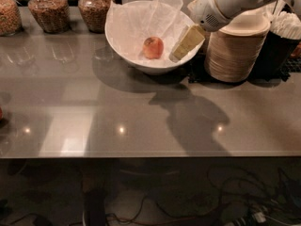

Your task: Pick apple from white bowl

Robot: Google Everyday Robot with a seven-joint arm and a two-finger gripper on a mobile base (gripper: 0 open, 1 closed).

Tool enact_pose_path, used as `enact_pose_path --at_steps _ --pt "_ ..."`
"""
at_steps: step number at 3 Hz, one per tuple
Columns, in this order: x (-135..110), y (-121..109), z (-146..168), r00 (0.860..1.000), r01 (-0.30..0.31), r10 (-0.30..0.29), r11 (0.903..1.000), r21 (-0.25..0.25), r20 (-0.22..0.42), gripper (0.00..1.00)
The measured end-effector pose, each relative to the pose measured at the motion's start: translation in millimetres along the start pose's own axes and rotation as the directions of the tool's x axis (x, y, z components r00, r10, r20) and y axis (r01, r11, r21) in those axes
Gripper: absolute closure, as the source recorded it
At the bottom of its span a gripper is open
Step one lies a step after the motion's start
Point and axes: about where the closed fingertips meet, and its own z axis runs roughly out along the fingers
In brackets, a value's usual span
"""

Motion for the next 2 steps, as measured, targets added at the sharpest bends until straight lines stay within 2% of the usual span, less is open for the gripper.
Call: enact_pose_path --at_steps 1,2 --pt "-1 1 5 1.0 0.005 -0.005 1.0 0.004 -0.001 0.0" --pt "-16 -4 25 0.998 0.062 -0.063 0.9976 0.031 0.027 0.0"
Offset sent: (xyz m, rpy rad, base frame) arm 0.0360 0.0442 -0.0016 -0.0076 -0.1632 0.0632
